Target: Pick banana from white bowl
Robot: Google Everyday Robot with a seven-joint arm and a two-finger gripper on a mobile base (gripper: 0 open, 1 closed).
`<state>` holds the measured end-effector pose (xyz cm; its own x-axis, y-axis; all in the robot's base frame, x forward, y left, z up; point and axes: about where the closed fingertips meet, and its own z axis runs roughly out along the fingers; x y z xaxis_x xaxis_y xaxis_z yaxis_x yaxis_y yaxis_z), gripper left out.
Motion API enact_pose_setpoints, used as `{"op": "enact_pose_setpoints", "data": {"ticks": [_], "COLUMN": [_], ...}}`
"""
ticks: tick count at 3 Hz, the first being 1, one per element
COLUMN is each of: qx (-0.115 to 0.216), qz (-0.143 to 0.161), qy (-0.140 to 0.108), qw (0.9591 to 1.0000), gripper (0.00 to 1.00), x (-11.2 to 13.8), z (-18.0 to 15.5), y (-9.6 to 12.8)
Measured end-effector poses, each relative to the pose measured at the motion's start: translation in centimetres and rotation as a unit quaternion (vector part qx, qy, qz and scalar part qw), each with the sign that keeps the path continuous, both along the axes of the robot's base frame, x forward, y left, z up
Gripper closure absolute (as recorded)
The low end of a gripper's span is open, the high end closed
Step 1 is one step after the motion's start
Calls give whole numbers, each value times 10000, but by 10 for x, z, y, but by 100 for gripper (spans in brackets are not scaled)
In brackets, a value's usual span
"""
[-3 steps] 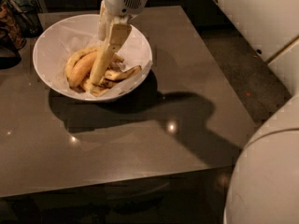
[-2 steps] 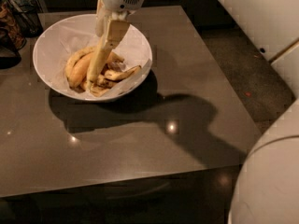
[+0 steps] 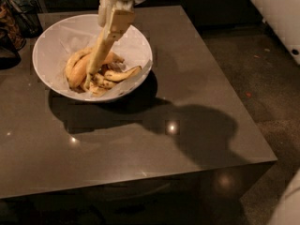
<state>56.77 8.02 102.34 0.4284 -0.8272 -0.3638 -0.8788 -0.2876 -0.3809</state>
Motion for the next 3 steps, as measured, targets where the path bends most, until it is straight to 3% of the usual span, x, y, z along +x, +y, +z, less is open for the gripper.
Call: {"op": "enact_pose_setpoints", "data": {"ticks": [1, 2, 3], "qx": [226, 265, 495], "qz": [-149, -149, -287], "qy": [-66, -72, 3], "qw": [9996, 9995, 9984], "gripper": [100, 100, 100], "x": [-11, -15, -40], "z": [8, 13, 20], "y": [-14, -14, -18]}}
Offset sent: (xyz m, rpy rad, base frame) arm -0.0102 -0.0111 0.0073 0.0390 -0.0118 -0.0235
